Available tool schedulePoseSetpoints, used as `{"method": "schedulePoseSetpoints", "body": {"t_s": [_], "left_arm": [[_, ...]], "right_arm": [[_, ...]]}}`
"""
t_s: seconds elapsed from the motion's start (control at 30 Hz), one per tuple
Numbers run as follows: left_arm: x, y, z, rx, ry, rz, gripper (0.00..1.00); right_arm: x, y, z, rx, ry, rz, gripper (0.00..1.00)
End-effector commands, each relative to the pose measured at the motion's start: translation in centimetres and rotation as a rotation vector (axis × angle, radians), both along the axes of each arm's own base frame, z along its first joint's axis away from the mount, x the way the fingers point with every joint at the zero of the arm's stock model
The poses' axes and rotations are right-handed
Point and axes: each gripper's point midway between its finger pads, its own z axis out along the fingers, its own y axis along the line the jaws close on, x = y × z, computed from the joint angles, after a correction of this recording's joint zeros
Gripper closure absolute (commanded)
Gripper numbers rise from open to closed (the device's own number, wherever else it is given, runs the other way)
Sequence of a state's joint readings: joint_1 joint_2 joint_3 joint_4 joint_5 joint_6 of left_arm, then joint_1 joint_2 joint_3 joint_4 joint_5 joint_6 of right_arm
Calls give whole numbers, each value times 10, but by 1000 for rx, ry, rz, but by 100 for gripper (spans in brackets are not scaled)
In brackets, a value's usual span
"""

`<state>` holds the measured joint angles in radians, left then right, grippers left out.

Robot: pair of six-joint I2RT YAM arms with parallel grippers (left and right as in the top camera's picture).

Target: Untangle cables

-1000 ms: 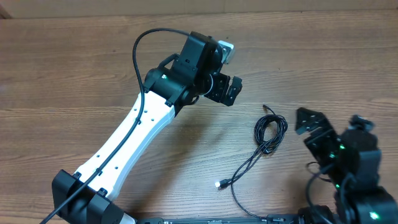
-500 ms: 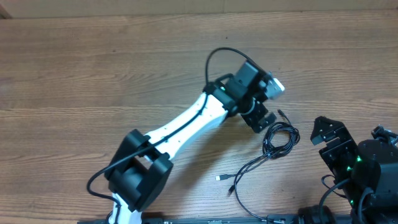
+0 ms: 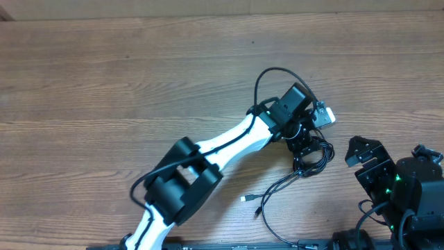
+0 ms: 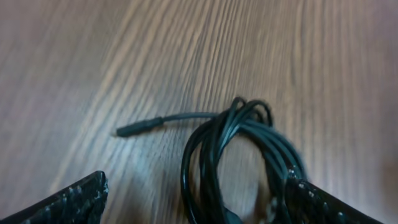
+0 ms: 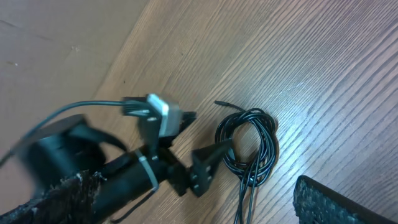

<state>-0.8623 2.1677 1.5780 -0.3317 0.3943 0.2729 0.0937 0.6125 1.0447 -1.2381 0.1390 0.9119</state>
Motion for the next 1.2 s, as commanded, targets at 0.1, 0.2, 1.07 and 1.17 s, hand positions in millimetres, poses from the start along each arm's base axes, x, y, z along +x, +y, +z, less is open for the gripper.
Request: {"method": "schedulePoseSetpoints", "body": {"t_s": [0.1,0.2,1.07,1.17], "left_arm": [[-2,-8,-18,-27,27,-38,43],[-1,-8,-21,-20,27,-35,43],[57,173,195,-235,113,344,96],[33,186,212,-231,60,230,96]], "right_arm": [[0,-2,9,-15,-25,-3,0],[0,1,9,-2,-23,11,0],[-7,59,6,249,10,240,24],[1,79,7,376,-8,286,33]]}}
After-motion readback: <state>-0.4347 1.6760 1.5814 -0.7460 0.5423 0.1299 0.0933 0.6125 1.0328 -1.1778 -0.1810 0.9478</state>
